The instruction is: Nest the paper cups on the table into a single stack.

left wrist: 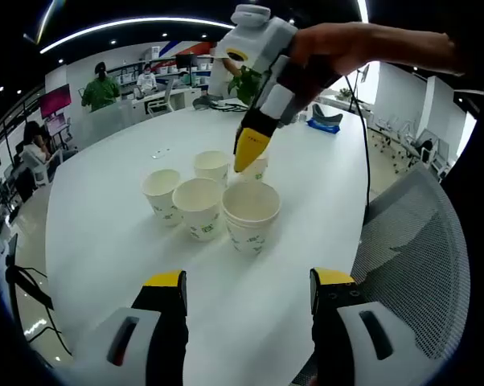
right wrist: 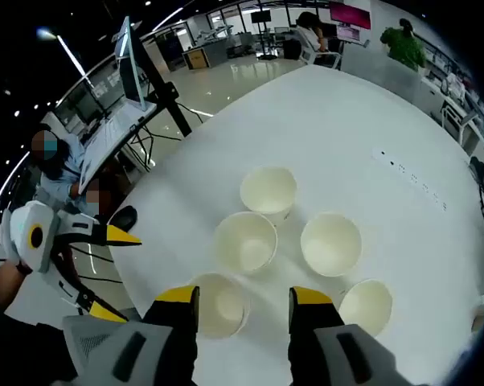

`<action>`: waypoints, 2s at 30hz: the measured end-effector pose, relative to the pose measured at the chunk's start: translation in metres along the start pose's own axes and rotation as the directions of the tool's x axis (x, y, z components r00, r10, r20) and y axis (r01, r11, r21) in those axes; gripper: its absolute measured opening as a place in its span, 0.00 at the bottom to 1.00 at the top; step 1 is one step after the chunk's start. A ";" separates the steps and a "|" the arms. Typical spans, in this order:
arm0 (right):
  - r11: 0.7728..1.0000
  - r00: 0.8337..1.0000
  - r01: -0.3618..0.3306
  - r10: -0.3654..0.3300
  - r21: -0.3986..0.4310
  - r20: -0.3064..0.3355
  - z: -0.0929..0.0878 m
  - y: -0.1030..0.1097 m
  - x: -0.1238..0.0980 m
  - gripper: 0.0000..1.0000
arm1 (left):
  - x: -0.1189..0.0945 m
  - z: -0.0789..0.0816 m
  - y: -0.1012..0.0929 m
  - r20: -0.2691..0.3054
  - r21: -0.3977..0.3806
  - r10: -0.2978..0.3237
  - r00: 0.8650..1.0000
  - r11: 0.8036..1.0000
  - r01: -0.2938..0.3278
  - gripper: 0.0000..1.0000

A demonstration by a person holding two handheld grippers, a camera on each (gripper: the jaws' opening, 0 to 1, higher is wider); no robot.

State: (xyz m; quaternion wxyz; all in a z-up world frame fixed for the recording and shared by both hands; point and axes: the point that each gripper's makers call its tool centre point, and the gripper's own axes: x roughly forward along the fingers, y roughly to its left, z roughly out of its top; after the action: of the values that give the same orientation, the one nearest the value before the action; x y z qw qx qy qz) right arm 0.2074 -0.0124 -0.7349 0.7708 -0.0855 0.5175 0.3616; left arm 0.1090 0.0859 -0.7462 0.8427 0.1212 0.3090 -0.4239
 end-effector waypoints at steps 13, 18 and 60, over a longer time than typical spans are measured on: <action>0.997 0.999 -0.015 0.012 0.082 0.036 0.012 -0.001 0.012 0.41 | 0.000 -0.004 0.008 0.000 -0.005 0.008 1.000 1.000 -0.008 0.60; 0.995 0.999 -0.019 0.016 0.096 0.030 0.019 -0.002 0.018 0.41 | -0.002 -0.004 0.006 -0.002 -0.009 0.011 1.000 1.000 -0.011 0.60; 0.973 0.990 0.060 -0.030 0.223 -0.138 0.001 -0.019 0.083 0.23 | -0.003 -0.014 0.007 -0.008 -0.033 0.013 1.000 0.999 -0.013 0.59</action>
State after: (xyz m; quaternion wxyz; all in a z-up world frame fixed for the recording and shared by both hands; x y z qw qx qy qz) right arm 0.2369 0.0131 -0.8100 0.7472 -0.0326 0.6036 0.2761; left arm 0.1078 0.0989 -0.7552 0.8462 0.1110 0.3184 -0.4126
